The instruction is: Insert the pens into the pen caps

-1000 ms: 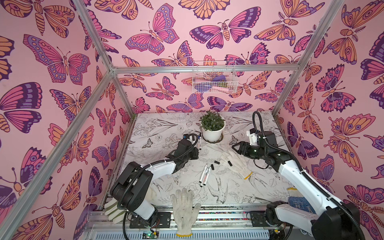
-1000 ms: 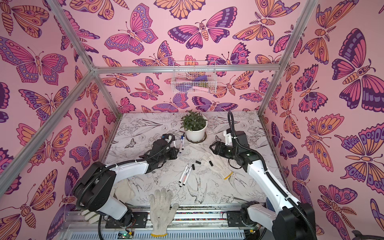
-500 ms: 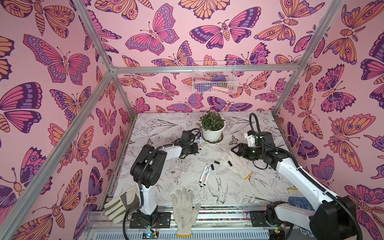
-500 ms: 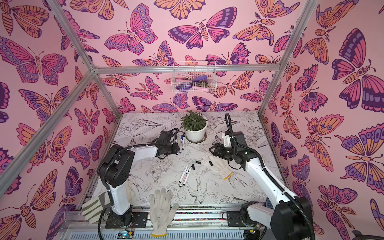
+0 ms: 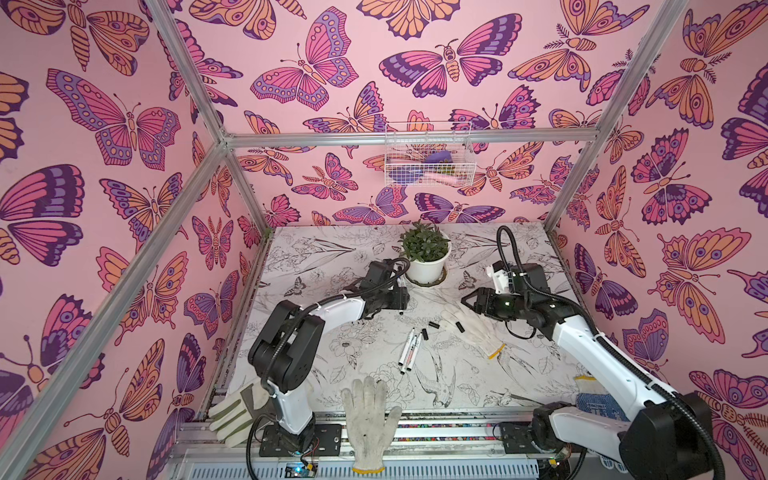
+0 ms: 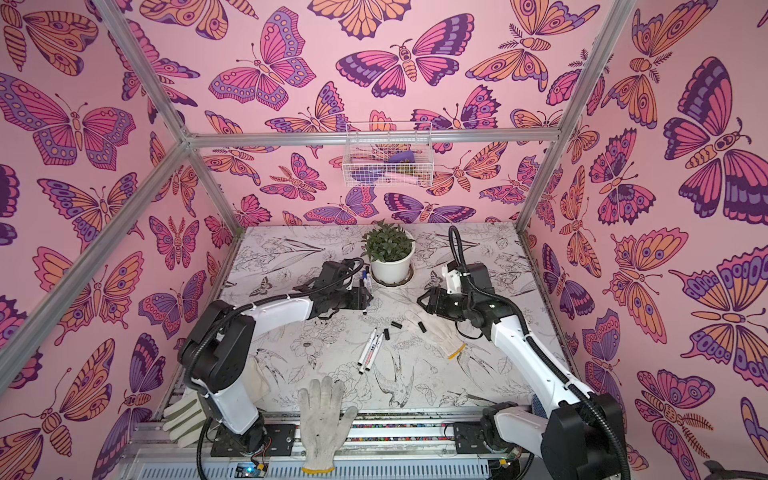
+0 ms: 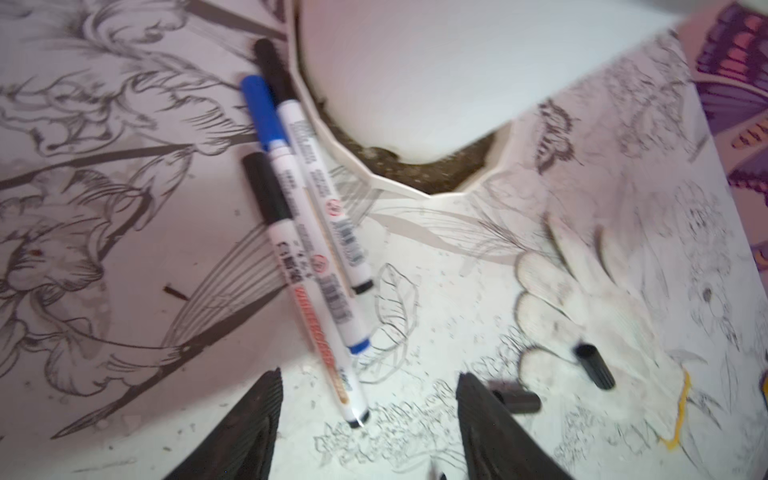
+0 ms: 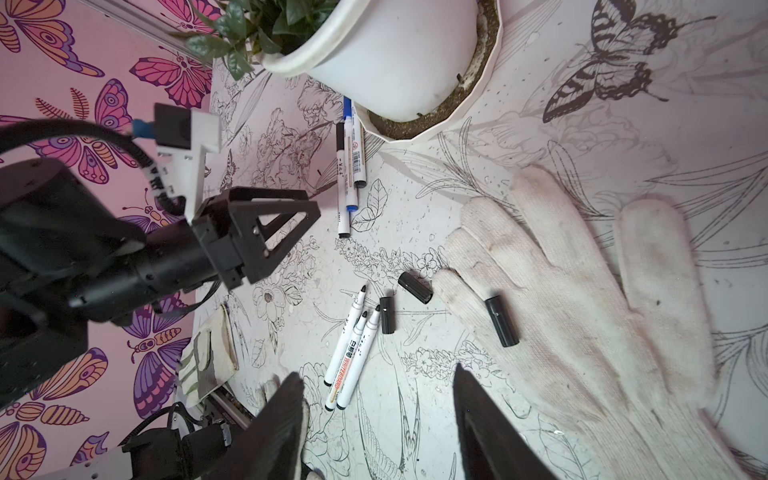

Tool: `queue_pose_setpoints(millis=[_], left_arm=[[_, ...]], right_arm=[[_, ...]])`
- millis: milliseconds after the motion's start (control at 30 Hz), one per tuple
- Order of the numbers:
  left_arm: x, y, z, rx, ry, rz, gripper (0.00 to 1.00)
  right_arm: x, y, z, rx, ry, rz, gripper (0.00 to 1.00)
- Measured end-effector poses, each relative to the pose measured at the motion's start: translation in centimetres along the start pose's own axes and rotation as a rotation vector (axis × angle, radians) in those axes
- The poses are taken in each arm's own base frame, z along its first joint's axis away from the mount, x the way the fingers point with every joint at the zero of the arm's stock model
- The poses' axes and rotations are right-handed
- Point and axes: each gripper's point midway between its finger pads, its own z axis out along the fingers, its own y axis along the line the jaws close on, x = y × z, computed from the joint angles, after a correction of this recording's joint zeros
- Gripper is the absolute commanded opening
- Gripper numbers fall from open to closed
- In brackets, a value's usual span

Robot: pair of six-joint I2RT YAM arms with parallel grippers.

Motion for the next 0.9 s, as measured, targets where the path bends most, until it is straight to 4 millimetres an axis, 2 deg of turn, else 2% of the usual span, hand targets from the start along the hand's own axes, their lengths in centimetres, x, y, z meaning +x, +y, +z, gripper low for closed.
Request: queue_pose_setpoints(millis=[100,167,233,300,367,533,900], left_arm=[[3.0,-4.1,-1.2,0.076,0.044,0.159,0.69],[5.6,-5.9,-1.6,0.102,0.090,0.231,0.69],[8.4,-6.3,-2.0,0.089,0.144,0.279,0.69],[10.8,-5.6,-2.3,0.046,0.189,0.307,0.69],[12.3,-4.6,-2.6,-0.002,0.219,0.321,0.68],[13.6,-2.9,-2.9,-0.083,0.258,0.331,0.67],[13.9,-1.6,-3.1,-0.160,0.263,0.320,0.64]], right_arm=[[0.2,-0.1,0.0,0.006,0.007,-0.006,0.59],[0.3,-0.3,0.0,0.011,0.012,-0.010,0.59],[0.4,-0.4,0.1,0.014,0.016,-0.012,0.59],[0.4,-0.5,0.2,0.016,0.020,-0.014,0.59],[0.4,-0.5,0.3,0.018,0.022,-0.016,0.59],[0.5,-0.6,0.4,0.020,0.026,-0.014,0.59],[0.6,-0.7,0.6,0.021,0.029,-0.012,0.59]])
